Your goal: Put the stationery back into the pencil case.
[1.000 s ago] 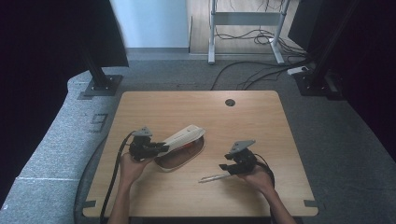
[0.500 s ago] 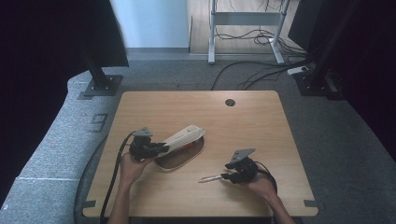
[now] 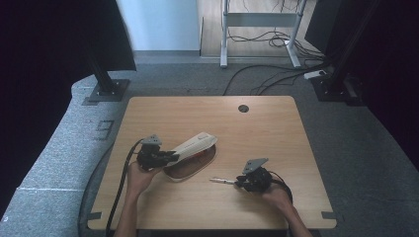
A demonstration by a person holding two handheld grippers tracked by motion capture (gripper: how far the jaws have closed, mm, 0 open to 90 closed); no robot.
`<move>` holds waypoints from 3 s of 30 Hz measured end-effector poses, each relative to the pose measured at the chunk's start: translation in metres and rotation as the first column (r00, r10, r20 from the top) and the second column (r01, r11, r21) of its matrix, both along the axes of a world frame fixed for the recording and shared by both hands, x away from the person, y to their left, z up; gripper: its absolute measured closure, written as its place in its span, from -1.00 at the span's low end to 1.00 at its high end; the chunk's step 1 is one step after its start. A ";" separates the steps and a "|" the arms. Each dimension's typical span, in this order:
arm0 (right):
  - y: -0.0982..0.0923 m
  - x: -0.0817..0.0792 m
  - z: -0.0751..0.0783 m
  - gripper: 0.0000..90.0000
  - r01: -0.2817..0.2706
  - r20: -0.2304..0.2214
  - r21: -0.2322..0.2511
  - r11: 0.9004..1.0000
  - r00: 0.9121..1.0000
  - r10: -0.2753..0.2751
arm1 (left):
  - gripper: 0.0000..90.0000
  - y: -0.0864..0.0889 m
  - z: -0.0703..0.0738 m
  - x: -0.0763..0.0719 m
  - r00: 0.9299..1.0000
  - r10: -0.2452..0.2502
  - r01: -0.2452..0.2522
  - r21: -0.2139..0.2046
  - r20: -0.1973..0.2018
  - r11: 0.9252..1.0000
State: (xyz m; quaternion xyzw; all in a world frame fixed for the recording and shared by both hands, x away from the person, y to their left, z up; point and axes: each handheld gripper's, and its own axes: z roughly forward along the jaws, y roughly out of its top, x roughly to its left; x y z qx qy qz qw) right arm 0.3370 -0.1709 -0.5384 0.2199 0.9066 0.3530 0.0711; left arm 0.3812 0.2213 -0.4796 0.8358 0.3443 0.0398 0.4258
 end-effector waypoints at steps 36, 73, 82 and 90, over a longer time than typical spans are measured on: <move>0.012 0.010 0.033 0.75 0.033 0.028 0.094 0.995 0.999 -0.036 | 0.72 0.002 0.001 0.000 1.000 0.012 -0.012 -0.018 0.010 1.000; 0.112 0.043 0.042 0.75 -0.117 0.040 0.057 0.992 0.993 0.115 | 0.72 0.003 0.002 0.000 1.000 0.002 -0.001 -0.025 0.005 1.000; 0.131 0.049 0.038 0.75 -0.135 0.039 0.049 0.990 0.990 0.133 | 0.72 0.003 0.002 0.000 1.000 0.000 0.000 -0.025 0.003 1.000; 0.149 0.053 0.035 0.75 -0.159 0.048 0.030 0.987 0.986 0.157 | 0.72 0.003 0.003 0.000 1.000 -0.002 0.002 -0.023 0.003 1.000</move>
